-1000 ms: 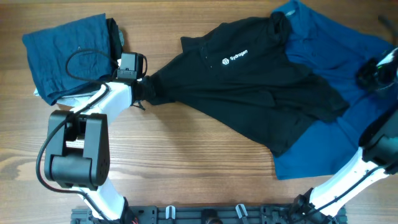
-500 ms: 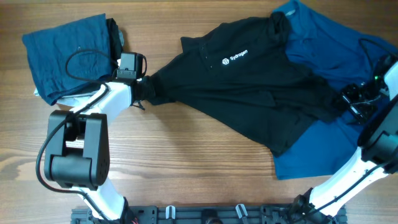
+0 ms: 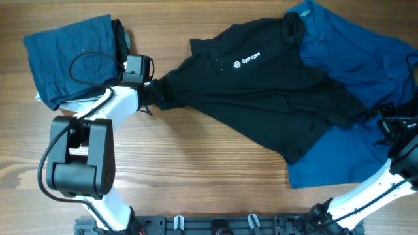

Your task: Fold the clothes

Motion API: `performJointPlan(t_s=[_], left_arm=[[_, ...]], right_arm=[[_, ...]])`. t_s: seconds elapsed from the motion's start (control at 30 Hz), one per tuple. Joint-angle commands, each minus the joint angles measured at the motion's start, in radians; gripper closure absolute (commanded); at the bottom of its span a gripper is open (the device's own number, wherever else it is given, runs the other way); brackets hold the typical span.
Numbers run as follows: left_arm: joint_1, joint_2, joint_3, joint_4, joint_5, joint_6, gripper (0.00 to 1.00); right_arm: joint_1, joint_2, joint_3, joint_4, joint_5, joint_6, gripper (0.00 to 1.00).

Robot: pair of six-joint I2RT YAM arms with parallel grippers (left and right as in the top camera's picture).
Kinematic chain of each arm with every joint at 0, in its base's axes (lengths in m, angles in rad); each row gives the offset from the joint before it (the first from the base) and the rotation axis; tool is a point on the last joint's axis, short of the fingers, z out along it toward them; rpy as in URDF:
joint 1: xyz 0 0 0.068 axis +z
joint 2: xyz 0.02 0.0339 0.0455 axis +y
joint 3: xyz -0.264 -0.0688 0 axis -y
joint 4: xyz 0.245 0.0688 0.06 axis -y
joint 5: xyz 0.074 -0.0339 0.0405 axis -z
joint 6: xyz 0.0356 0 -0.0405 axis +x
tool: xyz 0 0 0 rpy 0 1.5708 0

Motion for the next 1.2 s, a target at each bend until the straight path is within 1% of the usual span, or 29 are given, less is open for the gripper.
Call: performJointPlan(t_s=[0.0, 0.17, 0.27, 0.3, 0.33, 0.4, 0.43, 0.47, 0.5, 0.57, 0.7, 0.8, 0.87, 0.93, 1.07, 1.17], left_arm=[[-0.005, 0.072, -0.05, -0.019, 0.04, 0.005, 0.8], [-0.005, 0.072, -0.05, -0.019, 0.04, 0.005, 0.8], [-0.005, 0.072, -0.05, -0.019, 0.04, 0.005, 0.8], [-0.005, 0.072, -0.05, -0.019, 0.04, 0.005, 0.8], [-0.005, 0.072, -0.05, -0.019, 0.04, 0.004, 0.8], [-0.005, 0.072, -0.05, -0.019, 0.04, 0.004, 0.8], [-0.005, 0.072, -0.05, -0.019, 0.04, 0.004, 0.8], [-0.005, 0.072, -0.05, -0.019, 0.04, 0.004, 0.8], [-0.005, 0.072, -0.05, -0.019, 0.04, 0.004, 0.8], [-0.005, 0.072, -0.05, -0.019, 0.04, 0.005, 0.8], [-0.005, 0.072, -0.05, -0.019, 0.04, 0.005, 0.81], [-0.005, 0.072, -0.05, -0.019, 0.039, 0.005, 0.83], [-0.005, 0.072, -0.05, -0.019, 0.039, 0.005, 0.83], [-0.005, 0.072, -0.05, -0.019, 0.039, 0.005, 0.83], [-0.005, 0.072, -0.05, -0.019, 0.038, 0.005, 0.83], [-0.005, 0.072, -0.05, -0.019, 0.027, 0.005, 0.83]], right_arm=[[0.0, -0.022, -0.029, 0.047, -0.019, 0.231, 0.34], [0.002, -0.022, -0.045, 0.093, 0.026, 0.353, 0.37], [0.002, -0.022, -0.08, 0.131, 0.065, 0.367, 0.39], [0.002, -0.022, -0.147, 0.177, 0.074, 0.403, 0.43], [0.002, -0.022, -0.177, 0.199, 0.073, 0.422, 0.45], [0.002, -0.022, -0.26, 0.283, 0.073, 0.443, 0.63], [0.002, -0.022, -0.286, 0.315, 0.078, 0.437, 0.81], [0.002, -0.022, -0.305, 0.346, 0.084, 0.435, 0.96], [0.002, -0.022, -0.313, 0.365, 0.106, 0.429, 0.96], [-0.001, -0.023, -0.295, 0.397, 0.156, 0.349, 0.96], [-0.041, -0.022, -0.184, 0.42, 0.19, 0.188, 0.96], [-0.094, -0.022, -0.089, 0.424, 0.246, 0.161, 0.96], [-0.114, -0.022, -0.061, 0.455, 0.296, 0.135, 0.96], [-0.133, -0.022, -0.05, 0.539, 0.333, 0.065, 0.96], [-0.146, -0.022, -0.047, 0.727, 0.367, -0.023, 0.96], [-0.145, -0.022, -0.046, 0.817, 0.407, -0.063, 0.96]])
